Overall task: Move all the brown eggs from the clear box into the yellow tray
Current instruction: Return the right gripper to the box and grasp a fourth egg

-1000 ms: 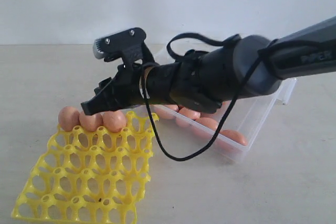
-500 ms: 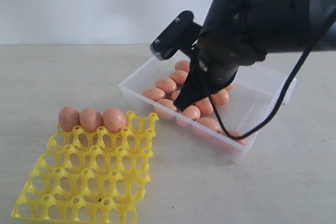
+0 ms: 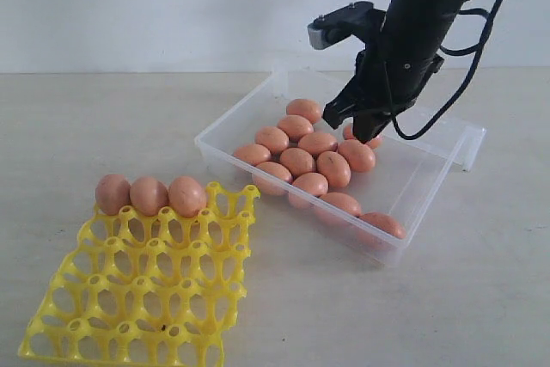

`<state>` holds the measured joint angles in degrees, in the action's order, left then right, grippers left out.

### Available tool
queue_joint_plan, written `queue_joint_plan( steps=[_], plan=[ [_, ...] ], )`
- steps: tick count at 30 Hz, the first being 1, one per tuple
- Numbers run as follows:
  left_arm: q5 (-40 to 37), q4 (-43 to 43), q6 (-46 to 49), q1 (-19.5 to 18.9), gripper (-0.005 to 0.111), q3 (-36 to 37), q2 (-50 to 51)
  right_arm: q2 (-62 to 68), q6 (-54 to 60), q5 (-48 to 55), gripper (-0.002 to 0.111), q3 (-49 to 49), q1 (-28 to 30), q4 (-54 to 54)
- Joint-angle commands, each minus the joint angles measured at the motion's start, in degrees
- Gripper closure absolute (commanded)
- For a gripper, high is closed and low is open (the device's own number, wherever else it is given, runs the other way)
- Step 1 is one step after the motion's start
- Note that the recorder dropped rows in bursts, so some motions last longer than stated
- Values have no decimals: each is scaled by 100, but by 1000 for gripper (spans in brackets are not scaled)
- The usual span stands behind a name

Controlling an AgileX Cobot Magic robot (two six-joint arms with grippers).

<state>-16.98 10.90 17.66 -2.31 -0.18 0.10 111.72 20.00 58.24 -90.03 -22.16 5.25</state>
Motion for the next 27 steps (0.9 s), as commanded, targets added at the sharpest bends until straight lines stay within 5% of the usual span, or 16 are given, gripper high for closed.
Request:
queue_joint_plan(
  steps=[1, 3, 27],
  plan=[
    [47, -5, 26, 20, 111, 18, -10, 140, 328, -262, 61, -58, 37, -221],
    [47, -5, 26, 20, 111, 18, -10, 182, 328, -544, 52, -58, 37, -274],
    [47, -5, 26, 20, 111, 18, -10, 1132, -167, -1441, 54, -72, 47, -849]
  ],
)
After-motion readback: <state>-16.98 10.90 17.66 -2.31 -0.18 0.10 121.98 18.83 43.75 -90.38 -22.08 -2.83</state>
